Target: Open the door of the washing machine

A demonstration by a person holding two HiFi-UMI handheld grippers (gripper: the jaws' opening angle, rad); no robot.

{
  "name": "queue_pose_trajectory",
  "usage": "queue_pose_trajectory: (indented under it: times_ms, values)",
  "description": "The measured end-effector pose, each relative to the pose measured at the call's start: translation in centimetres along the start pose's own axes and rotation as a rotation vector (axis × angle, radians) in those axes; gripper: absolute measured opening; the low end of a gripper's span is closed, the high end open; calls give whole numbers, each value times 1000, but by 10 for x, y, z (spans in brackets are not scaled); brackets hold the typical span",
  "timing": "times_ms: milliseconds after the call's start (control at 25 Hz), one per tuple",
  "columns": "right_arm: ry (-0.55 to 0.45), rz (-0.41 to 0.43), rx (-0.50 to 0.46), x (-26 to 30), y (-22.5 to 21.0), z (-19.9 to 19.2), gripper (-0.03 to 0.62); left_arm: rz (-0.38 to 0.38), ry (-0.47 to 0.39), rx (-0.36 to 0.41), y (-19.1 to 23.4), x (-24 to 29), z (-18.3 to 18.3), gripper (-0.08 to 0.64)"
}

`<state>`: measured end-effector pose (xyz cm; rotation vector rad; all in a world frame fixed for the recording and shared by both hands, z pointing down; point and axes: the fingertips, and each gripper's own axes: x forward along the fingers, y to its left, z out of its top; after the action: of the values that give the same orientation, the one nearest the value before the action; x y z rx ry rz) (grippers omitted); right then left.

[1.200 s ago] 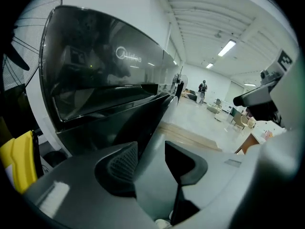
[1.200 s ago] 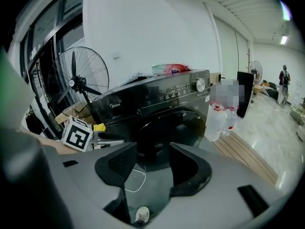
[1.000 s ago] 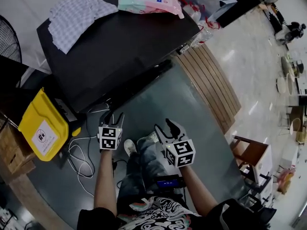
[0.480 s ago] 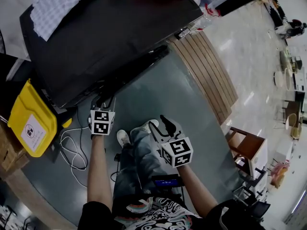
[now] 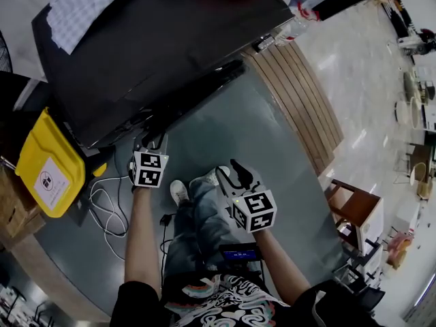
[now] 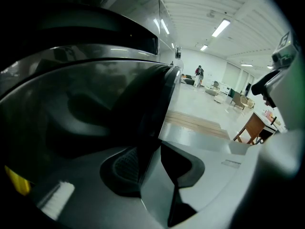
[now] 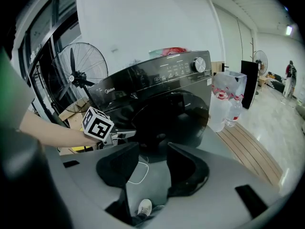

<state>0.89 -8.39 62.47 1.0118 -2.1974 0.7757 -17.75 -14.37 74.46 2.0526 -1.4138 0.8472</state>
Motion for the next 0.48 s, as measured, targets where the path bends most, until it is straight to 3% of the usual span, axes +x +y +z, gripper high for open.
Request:
queue_pose_trajectory:
  times_ms: [200, 480]
  values:
    - [13, 6, 16, 6, 1, -3, 187, -42, -2, 24, -10, -1, 0, 111]
    - [-15, -21, 52, 5, -6, 9, 186, -140, 30, -11, -77, -14, -22, 100]
